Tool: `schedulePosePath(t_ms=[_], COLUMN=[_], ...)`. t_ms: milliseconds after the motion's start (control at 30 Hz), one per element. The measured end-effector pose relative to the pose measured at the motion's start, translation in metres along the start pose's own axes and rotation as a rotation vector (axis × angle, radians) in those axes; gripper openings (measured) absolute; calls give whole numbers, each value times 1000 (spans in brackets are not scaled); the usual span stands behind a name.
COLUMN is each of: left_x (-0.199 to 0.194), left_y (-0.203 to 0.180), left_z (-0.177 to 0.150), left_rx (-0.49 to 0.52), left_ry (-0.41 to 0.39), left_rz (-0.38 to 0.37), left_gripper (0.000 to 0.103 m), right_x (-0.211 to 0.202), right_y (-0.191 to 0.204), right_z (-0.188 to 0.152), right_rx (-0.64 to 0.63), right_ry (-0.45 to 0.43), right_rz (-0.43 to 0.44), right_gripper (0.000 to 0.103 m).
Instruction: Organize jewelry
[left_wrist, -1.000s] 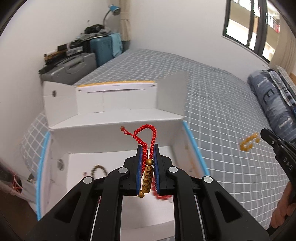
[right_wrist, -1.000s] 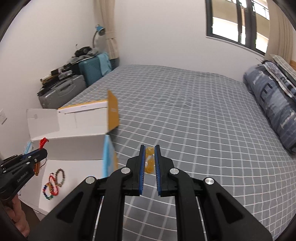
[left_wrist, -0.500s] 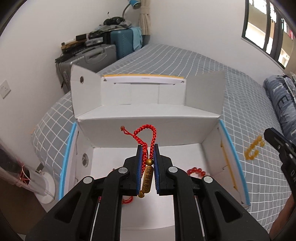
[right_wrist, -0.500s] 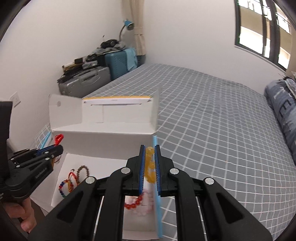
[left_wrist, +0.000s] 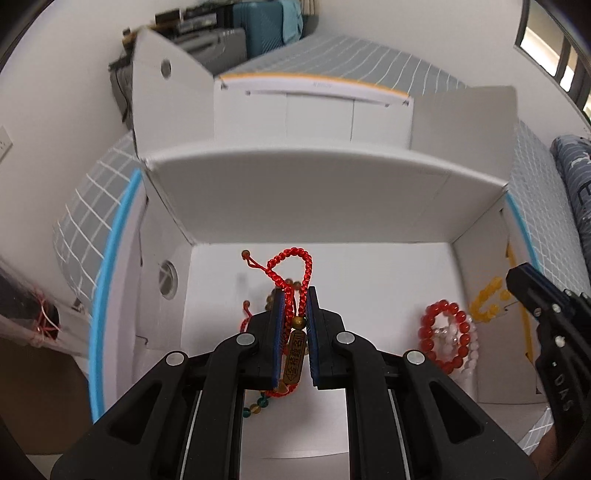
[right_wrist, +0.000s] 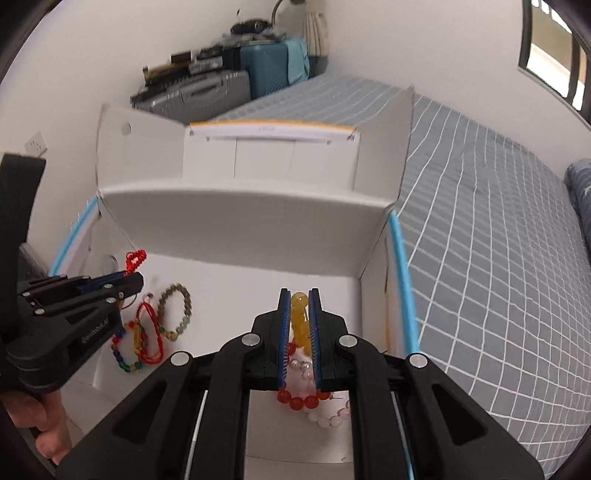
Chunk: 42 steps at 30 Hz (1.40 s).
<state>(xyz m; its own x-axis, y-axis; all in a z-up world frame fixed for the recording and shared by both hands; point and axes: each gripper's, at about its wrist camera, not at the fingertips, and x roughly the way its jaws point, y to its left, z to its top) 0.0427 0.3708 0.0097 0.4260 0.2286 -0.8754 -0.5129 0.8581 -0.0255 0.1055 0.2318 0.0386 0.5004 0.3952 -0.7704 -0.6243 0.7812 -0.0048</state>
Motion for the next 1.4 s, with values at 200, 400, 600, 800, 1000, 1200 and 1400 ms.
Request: schedulePosePath(t_ms=[200,400,600,800,1000,1200,1400], left_x=[15,16,17,6,-39,-89,-123], left_y=[-2,1,0,1,5,17,19], left_z=[-1,-3,-1,-1,-7,-23,-49], left_rx=[10,14,10,-1,-21,-53,-32], left_ry=[48,58,63,32,-81,-213,-306], left_rz=[-4,1,13,15,0,-2,6], left_gripper=[11,11,14,39,62,81,94], right_x=[20,29,37,28,-5,-46,-87], right_y=[-1,-1,1,-1,-7,-15,-15], right_z=[-5,-6,-6,-5,-1,-8,-29], right_rx=[4,5,6,17,47,84,92], right_ry=[75,104,127,103,20,-83,-175], right_rz=[-13,-14,-15,-13,-7,-16,-20], right_gripper=[9,9,10,39,70,88,95])
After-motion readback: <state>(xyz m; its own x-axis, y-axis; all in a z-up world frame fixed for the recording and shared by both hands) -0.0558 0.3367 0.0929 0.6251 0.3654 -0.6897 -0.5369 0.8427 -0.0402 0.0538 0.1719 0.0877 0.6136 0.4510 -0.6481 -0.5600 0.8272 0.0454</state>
